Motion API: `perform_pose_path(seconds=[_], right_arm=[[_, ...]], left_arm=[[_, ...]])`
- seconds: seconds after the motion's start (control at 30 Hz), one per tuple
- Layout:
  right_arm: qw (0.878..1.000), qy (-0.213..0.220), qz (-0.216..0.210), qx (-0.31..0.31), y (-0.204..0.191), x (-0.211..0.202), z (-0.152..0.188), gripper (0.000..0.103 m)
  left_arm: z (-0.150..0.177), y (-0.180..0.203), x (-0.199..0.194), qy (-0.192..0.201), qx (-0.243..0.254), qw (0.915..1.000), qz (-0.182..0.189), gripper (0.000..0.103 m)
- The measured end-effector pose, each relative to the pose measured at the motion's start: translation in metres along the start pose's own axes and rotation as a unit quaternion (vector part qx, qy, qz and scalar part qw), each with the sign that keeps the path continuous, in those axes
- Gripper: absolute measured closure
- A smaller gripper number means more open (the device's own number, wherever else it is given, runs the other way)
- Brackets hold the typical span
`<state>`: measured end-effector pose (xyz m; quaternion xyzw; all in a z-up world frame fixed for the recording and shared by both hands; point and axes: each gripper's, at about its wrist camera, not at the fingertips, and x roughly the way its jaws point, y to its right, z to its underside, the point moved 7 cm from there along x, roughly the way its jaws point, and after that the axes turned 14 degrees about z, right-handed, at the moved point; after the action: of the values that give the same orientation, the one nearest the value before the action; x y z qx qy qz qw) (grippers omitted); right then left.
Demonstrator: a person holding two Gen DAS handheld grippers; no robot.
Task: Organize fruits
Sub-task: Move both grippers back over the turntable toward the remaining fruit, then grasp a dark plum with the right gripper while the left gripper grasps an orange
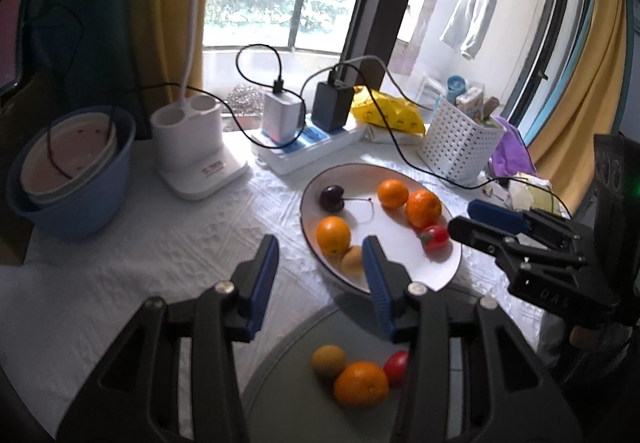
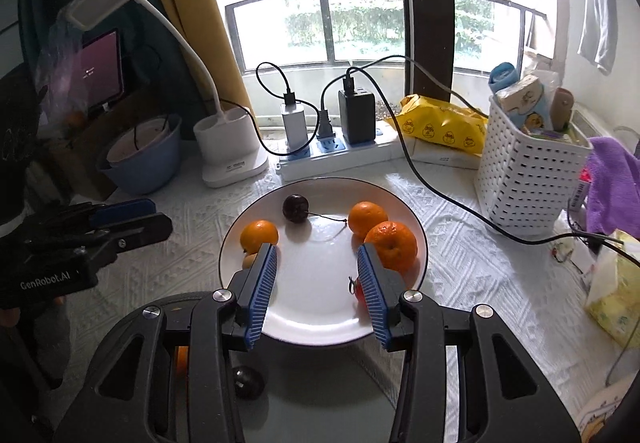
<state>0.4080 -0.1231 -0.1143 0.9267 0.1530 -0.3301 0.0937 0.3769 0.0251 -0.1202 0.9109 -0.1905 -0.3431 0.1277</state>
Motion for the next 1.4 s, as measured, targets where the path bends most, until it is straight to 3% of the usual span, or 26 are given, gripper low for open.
perform_pose_path(seconds=[0.43,0.9,1.4], right_arm=[[1.000,-0.016,-0.002,-0.005,-0.010,-0.020,0.036,0.058],[0.998,-0.054,-0.028,-0.007,-0.027,-0.025,0.082,0.058],[0.996,-0.080,-0.040,-0.022,-0.039,-0.016,0.103,0.058]], left_arm=[[0.040,0.007,-0.028,0.003,-0.006,1.0000,0.005,0.058],[0.086,0.014,-0.027,-0.019,-0.028,0.9993,0.015,0.058],[0.100,0.026,-0.012,-0.040,-0.030,0.9983,0.031,0.058]])
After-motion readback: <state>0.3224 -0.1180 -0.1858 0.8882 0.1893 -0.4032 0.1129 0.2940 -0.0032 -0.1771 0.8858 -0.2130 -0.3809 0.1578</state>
